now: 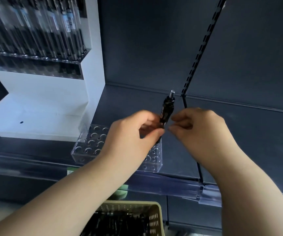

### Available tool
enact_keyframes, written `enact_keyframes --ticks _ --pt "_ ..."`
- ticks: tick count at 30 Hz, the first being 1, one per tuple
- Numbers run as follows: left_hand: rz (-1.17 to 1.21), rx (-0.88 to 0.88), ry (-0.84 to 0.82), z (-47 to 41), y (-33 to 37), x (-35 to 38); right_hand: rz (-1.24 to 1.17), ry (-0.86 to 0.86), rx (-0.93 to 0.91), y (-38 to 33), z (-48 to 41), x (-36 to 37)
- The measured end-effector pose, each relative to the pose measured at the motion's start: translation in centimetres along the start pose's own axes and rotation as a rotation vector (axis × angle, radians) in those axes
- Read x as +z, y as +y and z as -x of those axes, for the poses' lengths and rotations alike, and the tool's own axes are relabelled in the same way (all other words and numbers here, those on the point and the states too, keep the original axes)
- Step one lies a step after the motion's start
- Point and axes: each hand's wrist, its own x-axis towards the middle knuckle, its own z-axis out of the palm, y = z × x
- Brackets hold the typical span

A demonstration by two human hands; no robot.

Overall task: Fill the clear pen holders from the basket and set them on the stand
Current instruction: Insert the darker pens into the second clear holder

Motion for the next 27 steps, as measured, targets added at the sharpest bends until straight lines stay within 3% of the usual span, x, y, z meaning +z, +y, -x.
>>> enact_keyframes --ticks 19,23,27 --pt "-0.308 -0.083 -0.118 0.1 -1.1 1.0 0.130 -0.157 0.076 0.2 0.6 0.4" --pt "-0.456 0.008 -0.138 1.5 -0.8 -0.8 0.182 -0.157 0.062 -0.3 1.5 0.5" --pt "-0.698 0.229 -0.178 4.2 0.1 -3.5 0.232 -0.161 0.052 -0.9 3.3 0.6"
